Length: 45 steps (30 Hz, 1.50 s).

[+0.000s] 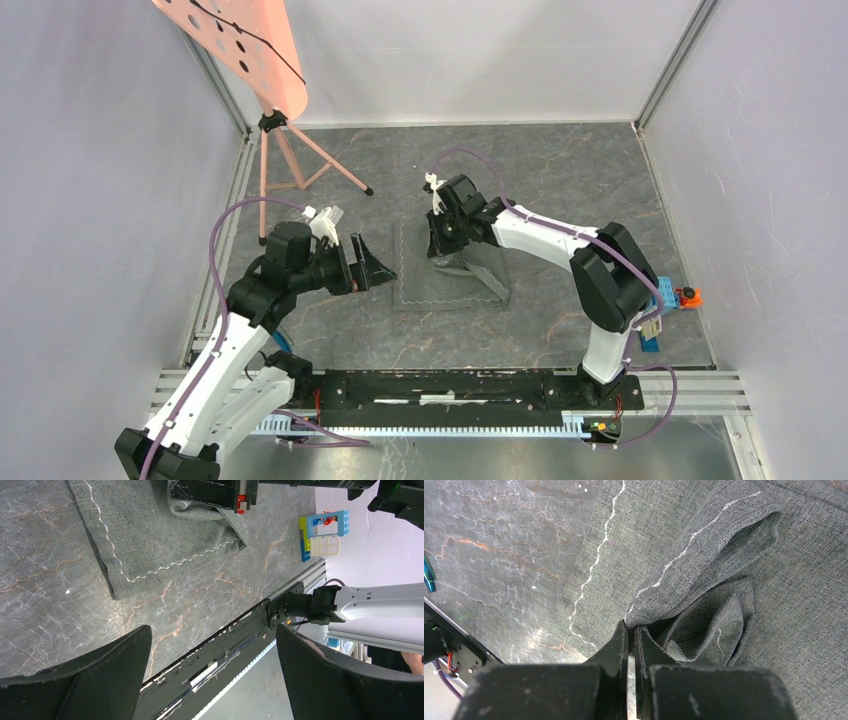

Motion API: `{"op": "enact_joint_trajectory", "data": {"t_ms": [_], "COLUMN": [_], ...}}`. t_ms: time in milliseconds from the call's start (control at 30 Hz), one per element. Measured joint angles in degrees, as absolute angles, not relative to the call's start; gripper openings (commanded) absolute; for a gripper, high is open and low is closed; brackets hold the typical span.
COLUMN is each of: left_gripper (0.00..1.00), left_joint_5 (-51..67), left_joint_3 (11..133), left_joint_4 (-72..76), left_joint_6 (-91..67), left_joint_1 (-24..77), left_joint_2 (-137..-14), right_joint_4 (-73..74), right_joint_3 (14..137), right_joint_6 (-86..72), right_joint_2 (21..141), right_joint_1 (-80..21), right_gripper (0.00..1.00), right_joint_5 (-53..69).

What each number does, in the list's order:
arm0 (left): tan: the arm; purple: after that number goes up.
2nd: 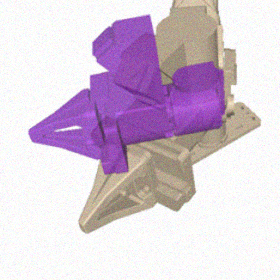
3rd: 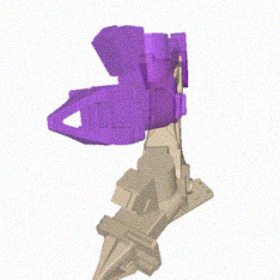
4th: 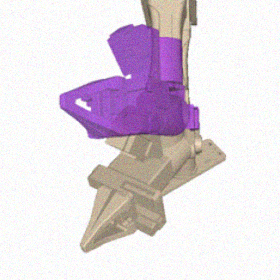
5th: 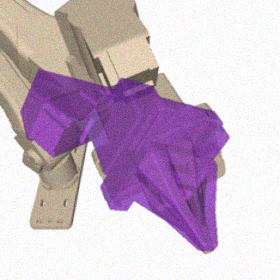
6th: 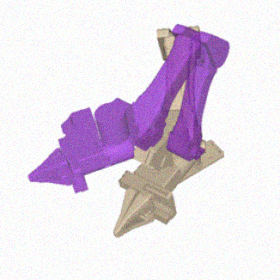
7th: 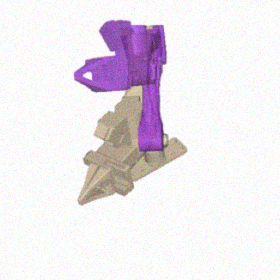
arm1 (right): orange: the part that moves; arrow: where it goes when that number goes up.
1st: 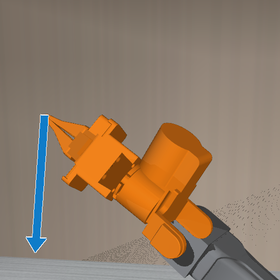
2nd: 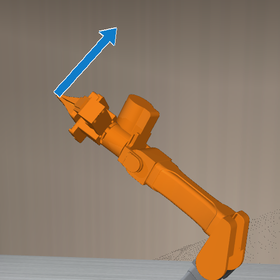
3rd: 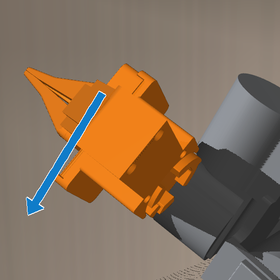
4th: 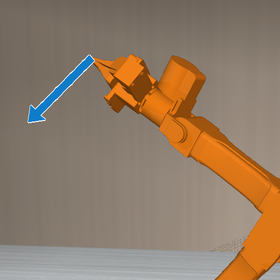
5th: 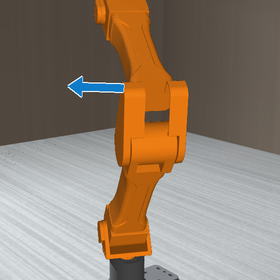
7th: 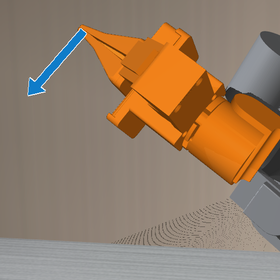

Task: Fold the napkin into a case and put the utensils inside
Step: Fold the rectangle-folded napkin at the center of the board.

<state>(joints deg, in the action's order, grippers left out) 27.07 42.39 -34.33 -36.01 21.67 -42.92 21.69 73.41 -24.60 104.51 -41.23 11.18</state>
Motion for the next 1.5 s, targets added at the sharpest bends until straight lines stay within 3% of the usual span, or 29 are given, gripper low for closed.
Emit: {"op": "enact_joint_trajectory", "data": {"t_ms": [467,500,700,900,1167,1333,1500], "left_gripper": [1.00,1.00,1.00,1.00,1.00,1.00,1.00], "left_joint_5": [27.0,27.0,27.0,26.5,27.1,27.9,28.8], "left_joint_3": [42.4,42.4,42.4,42.4,42.0,40.9,39.7], "left_joint_4": [-34.8,-34.9,-35.5,-36.0,-34.4,-32.6,-31.2], "left_joint_6": [-35.5,-35.5,-35.5,-35.5,-35.7,-36.7,-38.3], "left_joint_1": [21.7,21.7,21.7,21.7,21.7,21.7,21.7], "left_joint_2": [-42.9,-42.9,-42.6,-42.6,-43.5,-45.2,-45.6], "right_joint_4": [19.7,19.7,18.5,18.7,14.9,14.1,12.2], "right_joint_3": [74.6,74.7,75.3,77.2,65.1,60.4,54.8], "right_joint_6": [-26.6,-26.7,-27.3,-23.8,-17.8,-15.7,-15.5], "right_joint_2": [107.7,107.9,109.6,108.2,91.5,92.9,93.4], "right_joint_1": [-42.0,-42.0,-42.0,-41.9,-32.9,-27.0,-26.8], "right_gripper": [0.01,0.06,0.57,0.82,0.86,0.84,0.77], "right_joint_5": [12.1,12.1,14.7,16.6,21.2,22.3,24.9]}}
